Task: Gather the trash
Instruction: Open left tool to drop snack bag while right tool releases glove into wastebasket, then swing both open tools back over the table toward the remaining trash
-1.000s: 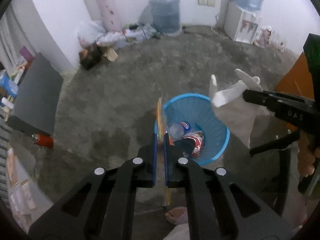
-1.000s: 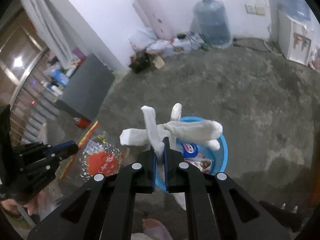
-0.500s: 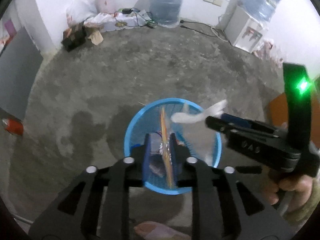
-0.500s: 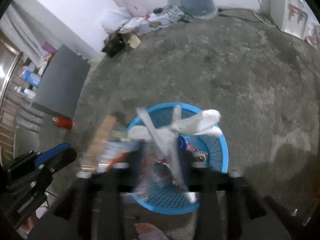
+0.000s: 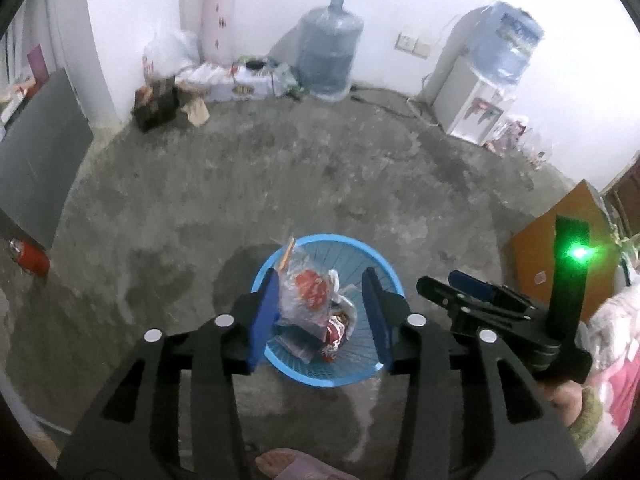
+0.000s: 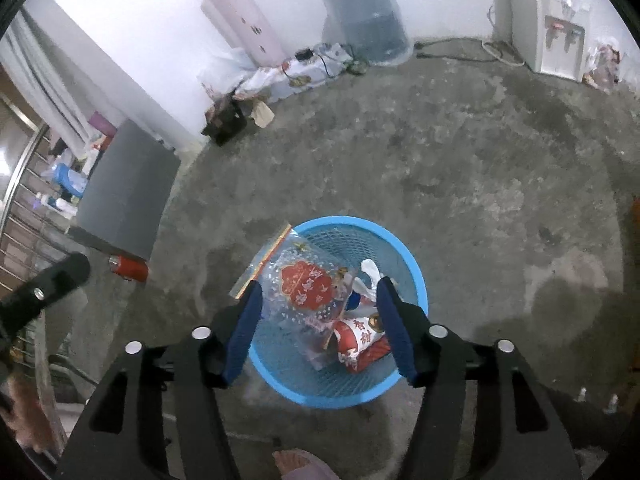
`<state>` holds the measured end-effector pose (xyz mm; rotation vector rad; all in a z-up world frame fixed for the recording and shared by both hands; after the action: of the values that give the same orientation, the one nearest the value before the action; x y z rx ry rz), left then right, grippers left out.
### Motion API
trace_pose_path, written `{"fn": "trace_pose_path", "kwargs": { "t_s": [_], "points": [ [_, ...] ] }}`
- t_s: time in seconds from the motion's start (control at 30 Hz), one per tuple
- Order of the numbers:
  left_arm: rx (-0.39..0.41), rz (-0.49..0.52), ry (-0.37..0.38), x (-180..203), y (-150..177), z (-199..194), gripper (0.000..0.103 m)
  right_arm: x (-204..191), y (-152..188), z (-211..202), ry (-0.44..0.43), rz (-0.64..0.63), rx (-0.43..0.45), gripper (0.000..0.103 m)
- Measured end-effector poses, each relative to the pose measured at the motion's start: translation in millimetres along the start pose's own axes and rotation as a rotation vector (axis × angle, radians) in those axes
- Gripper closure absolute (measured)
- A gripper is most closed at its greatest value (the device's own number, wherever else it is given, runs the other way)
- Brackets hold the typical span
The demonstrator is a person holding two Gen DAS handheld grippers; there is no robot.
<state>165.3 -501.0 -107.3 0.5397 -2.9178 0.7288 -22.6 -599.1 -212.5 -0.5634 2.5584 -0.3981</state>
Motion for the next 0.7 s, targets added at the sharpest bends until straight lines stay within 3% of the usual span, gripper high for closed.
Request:
{"fn": "trace_pose_path", "kwargs": {
  "t_s": [0.17, 0.33, 0.7],
  "points": [
    [0.091, 0.021, -0.017, 0.3, 14.2, -72.1, 0.047, -20.4, 15.4, -45.7, -0.024, -0.067, 0.066, 0.027],
    [0.152, 0.004, -0.028, -4.2, 38.7, -131.0, 0.039, -44.1, 31.9, -86.6, -0.017, -0.155, 0.101, 0.019],
    [0.252, -0.052, -0.070, -20.8, 144.6, -236.3, 0.022, -104.1, 85.6, -167.1, 0.082, -0.339, 0.271, 0.007]
  ]
}}
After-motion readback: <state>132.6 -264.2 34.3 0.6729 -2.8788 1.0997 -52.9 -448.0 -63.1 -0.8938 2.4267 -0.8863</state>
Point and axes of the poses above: each gripper's, at about its wrist camera, not at the fingertips, and z roughly the way its jaws point, x to its right, y to its underside, the point moved 2 cm from there along z, roughly the way its jaws point, and after that the axes turned 6 degrees about -x, right-handed, at the moved point
